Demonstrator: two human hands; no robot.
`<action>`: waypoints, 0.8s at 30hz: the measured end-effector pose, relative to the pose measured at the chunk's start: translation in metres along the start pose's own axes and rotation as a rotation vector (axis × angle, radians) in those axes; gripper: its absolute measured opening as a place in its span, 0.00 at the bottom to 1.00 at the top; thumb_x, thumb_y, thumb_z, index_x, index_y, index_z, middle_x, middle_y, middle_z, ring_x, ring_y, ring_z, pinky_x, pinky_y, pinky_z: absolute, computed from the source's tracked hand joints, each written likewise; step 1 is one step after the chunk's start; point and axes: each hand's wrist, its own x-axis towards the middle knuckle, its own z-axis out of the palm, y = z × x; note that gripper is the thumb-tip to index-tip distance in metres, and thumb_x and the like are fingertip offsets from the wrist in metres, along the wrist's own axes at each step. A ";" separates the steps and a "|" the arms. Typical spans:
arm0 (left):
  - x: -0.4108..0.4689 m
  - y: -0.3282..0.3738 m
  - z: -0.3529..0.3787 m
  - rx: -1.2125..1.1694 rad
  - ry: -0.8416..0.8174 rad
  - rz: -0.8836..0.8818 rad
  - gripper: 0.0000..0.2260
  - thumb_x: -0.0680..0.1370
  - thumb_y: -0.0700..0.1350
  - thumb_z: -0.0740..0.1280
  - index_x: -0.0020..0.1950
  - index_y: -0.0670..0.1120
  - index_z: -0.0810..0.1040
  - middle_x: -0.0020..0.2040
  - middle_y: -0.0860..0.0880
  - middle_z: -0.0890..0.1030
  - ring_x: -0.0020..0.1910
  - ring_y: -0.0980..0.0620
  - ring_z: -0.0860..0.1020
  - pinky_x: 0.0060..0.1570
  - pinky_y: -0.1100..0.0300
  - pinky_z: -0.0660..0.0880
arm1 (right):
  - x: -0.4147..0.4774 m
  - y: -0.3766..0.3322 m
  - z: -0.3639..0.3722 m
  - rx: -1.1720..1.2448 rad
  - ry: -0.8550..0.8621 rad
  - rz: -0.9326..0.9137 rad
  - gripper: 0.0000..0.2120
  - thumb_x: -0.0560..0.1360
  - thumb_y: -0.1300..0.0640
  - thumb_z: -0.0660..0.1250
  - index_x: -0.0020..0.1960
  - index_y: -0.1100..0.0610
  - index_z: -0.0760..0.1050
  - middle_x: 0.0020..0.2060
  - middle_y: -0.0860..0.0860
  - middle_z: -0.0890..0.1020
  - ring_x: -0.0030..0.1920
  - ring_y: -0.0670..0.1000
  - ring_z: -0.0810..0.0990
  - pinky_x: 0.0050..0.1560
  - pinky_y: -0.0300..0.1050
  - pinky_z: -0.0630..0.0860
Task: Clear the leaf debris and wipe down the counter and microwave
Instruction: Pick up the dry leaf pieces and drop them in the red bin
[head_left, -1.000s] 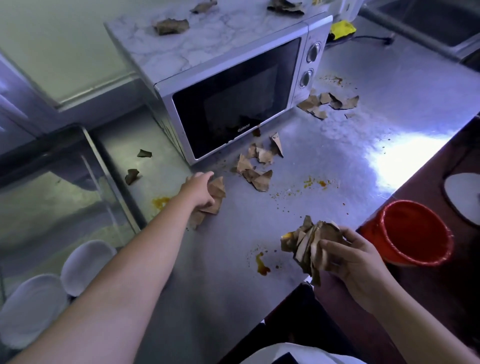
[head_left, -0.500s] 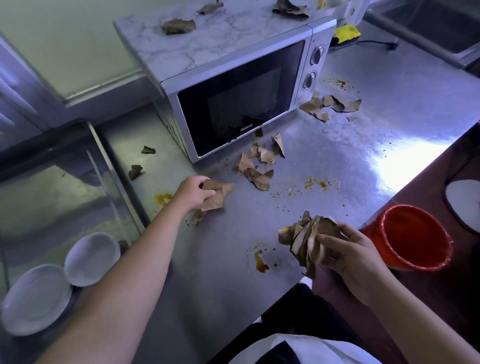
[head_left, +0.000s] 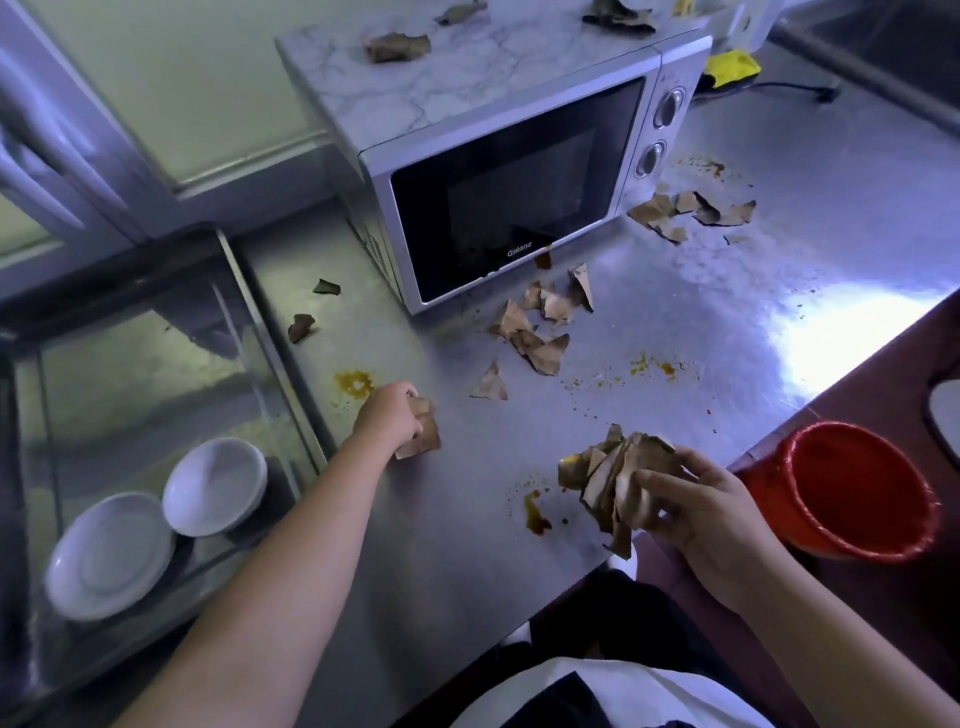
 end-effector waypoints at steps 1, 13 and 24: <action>-0.001 0.001 0.000 0.034 -0.004 -0.001 0.14 0.70 0.39 0.76 0.53 0.47 0.79 0.55 0.46 0.82 0.51 0.44 0.80 0.49 0.55 0.77 | -0.001 0.000 -0.001 0.004 0.009 -0.005 0.15 0.75 0.72 0.65 0.61 0.68 0.75 0.50 0.65 0.82 0.45 0.63 0.82 0.47 0.57 0.81; 0.015 0.070 0.006 -0.445 -0.180 0.062 0.15 0.68 0.34 0.78 0.48 0.48 0.80 0.53 0.42 0.82 0.51 0.45 0.81 0.55 0.51 0.80 | -0.010 -0.004 -0.027 0.092 0.094 -0.021 0.16 0.76 0.72 0.63 0.63 0.71 0.73 0.58 0.74 0.78 0.58 0.76 0.77 0.61 0.72 0.73; 0.033 0.094 0.035 -0.058 -0.041 0.027 0.12 0.73 0.44 0.76 0.55 0.47 0.82 0.57 0.45 0.82 0.55 0.44 0.79 0.50 0.56 0.75 | -0.012 -0.007 -0.045 0.135 0.107 -0.053 0.13 0.75 0.72 0.64 0.60 0.68 0.75 0.45 0.64 0.83 0.43 0.62 0.84 0.40 0.55 0.83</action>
